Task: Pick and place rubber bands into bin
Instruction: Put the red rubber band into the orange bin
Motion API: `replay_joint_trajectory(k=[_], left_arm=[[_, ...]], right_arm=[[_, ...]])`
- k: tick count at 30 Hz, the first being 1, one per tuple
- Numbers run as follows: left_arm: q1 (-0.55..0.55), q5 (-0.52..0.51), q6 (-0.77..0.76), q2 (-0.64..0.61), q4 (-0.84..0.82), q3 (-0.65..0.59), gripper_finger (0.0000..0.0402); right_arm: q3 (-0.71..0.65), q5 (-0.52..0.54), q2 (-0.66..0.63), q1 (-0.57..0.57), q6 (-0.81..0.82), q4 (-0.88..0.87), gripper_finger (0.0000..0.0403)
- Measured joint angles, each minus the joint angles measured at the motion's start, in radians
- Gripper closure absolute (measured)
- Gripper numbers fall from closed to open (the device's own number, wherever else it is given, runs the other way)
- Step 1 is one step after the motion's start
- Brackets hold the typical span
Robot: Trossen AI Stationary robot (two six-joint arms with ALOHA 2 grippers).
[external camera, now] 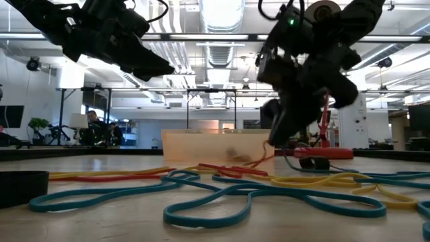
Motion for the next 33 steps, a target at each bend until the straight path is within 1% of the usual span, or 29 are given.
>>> replay_joint_trajectory(k=[7,16,20,22,26,30,33], left_arm=[[0.000,0.000,0.007,0.000,-0.005,0.000,0.0234],[0.000,-0.001,0.008,0.000,-0.006,-0.001,0.0234],[0.000,-0.001,0.008,0.000,-0.003,-0.001,0.0234],[0.000,-0.001,0.008,0.000,-0.003,-0.001,0.0234],[0.000,-0.001,0.007,0.000,-0.003,-0.001,0.0234],[0.000,-0.001,0.007,0.000,-0.004,-0.001,0.0234],[0.000,-0.001,0.007,0.000,-0.003,-0.001,0.0234]], right_arm=[[0.023,0.000,-0.144,0.000,-0.019,-0.001,0.0395],[0.053,0.000,-0.358,0.000,-0.064,0.000,0.0395],[0.065,0.018,-0.428,0.000,-0.066,0.002,0.0395],[0.068,0.009,-0.449,0.000,-0.055,0.002,0.0395],[0.069,-0.087,-0.458,0.001,0.000,-0.036,0.0395],[0.069,-0.083,-0.418,0.014,0.076,-0.167,0.0395],[0.061,-0.058,-0.361,0.038,0.105,-0.204,0.0395]])
